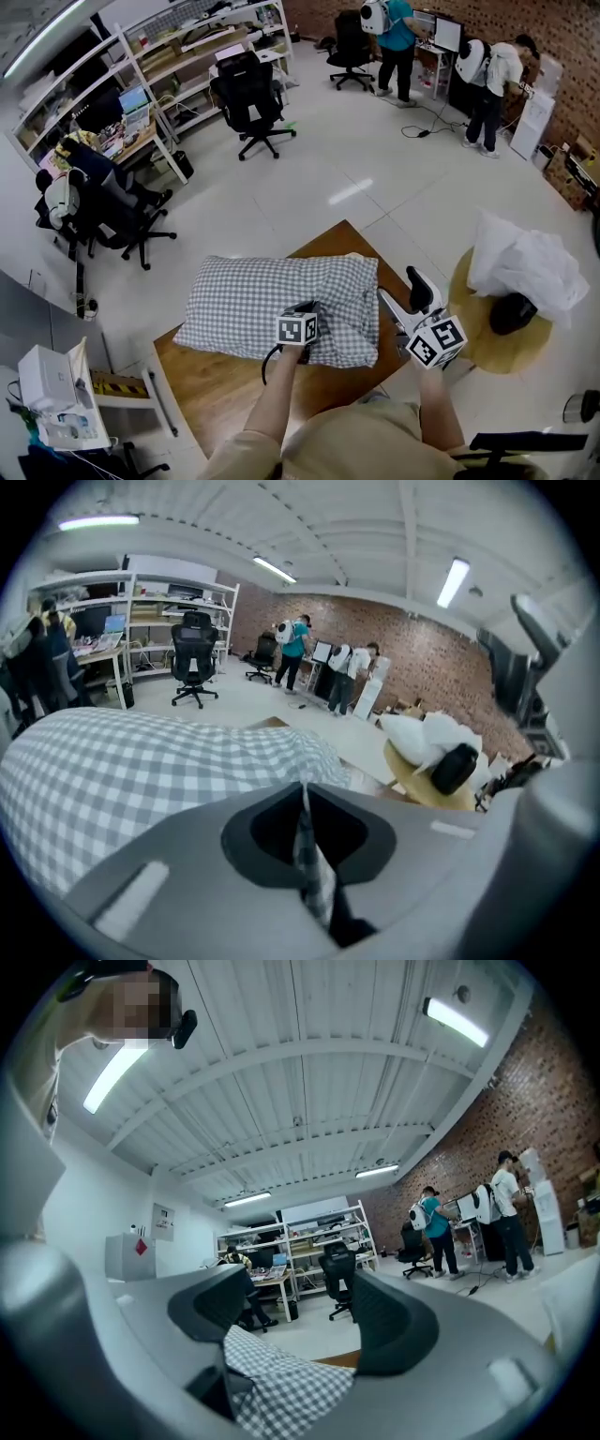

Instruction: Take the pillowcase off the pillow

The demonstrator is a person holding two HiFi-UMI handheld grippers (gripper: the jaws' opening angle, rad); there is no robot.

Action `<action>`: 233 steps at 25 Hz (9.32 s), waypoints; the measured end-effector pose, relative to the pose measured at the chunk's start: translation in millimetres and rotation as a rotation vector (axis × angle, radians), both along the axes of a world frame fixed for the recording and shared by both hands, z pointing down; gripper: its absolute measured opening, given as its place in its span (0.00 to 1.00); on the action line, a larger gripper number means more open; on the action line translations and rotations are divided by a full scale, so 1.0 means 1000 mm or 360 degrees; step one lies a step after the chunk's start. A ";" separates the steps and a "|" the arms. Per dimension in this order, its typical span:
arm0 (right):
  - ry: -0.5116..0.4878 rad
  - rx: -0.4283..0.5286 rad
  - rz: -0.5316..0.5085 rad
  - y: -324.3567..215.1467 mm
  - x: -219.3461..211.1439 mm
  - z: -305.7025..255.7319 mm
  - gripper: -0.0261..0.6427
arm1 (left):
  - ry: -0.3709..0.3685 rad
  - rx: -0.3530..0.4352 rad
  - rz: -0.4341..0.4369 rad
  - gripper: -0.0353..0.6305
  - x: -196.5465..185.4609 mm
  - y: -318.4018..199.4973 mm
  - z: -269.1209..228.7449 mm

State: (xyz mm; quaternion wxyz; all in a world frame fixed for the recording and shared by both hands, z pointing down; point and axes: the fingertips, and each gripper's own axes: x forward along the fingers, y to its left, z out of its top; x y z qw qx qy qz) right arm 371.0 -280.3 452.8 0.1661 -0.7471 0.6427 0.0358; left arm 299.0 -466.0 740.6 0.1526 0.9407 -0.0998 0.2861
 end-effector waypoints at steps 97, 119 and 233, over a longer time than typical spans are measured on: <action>-0.0013 -0.0801 -0.1370 -0.135 -0.153 -0.062 0.05 | 0.1221 0.0638 0.0128 0.32 -0.207 0.114 -0.327; -0.0156 -0.0731 -0.1547 -0.161 -0.157 -0.070 0.05 | 0.0653 0.0678 -0.0025 0.06 -0.190 0.076 -0.137; 0.0188 -0.0202 -0.2253 -0.047 -0.265 -0.095 0.04 | 0.0265 0.1190 0.0813 0.07 -0.078 -0.030 -0.383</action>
